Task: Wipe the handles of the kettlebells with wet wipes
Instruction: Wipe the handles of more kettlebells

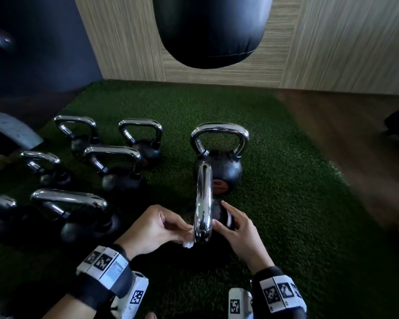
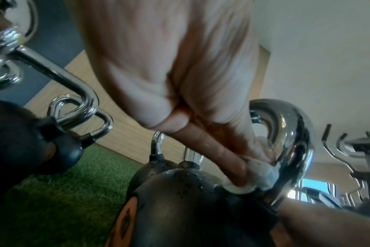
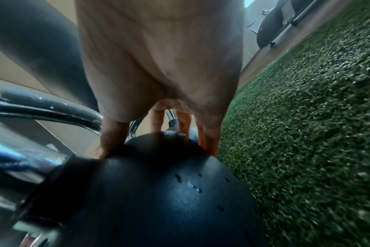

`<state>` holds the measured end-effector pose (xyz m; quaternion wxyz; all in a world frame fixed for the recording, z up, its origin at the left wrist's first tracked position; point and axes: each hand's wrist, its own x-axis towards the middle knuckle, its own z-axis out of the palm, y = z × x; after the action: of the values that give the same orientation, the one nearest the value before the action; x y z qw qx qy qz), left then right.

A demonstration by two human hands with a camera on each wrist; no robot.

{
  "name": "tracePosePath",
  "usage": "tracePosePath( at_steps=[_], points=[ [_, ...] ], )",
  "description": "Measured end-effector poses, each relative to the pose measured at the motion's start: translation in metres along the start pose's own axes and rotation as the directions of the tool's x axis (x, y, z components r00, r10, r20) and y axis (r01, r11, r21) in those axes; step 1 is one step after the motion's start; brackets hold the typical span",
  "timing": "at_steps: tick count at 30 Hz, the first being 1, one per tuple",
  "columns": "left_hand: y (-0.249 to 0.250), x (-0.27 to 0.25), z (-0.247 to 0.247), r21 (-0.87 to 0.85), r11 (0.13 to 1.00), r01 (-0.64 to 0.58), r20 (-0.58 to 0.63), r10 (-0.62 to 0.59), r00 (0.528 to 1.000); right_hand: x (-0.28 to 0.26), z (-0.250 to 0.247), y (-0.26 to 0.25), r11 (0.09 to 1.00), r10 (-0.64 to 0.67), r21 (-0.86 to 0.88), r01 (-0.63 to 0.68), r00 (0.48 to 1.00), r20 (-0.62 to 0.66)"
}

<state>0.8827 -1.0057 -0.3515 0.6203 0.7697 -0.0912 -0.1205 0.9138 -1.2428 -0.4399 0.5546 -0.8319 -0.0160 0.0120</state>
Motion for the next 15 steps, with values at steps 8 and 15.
tracePosePath(
  at_steps=[8, 15],
  points=[
    [0.018, 0.002, -0.008, -0.063, 0.996, -0.060, -0.195, 0.046, 0.980, -0.008, -0.038, -0.069, 0.969, -0.207, 0.100, 0.227, 0.962, -0.181],
    [0.075, 0.010, -0.005, -0.193, 0.956, -0.219, -0.280, 0.161, 0.946, -0.024, -0.038, -0.144, 0.862, -0.502, 0.055, 0.503, 0.864, -0.032]
  ],
)
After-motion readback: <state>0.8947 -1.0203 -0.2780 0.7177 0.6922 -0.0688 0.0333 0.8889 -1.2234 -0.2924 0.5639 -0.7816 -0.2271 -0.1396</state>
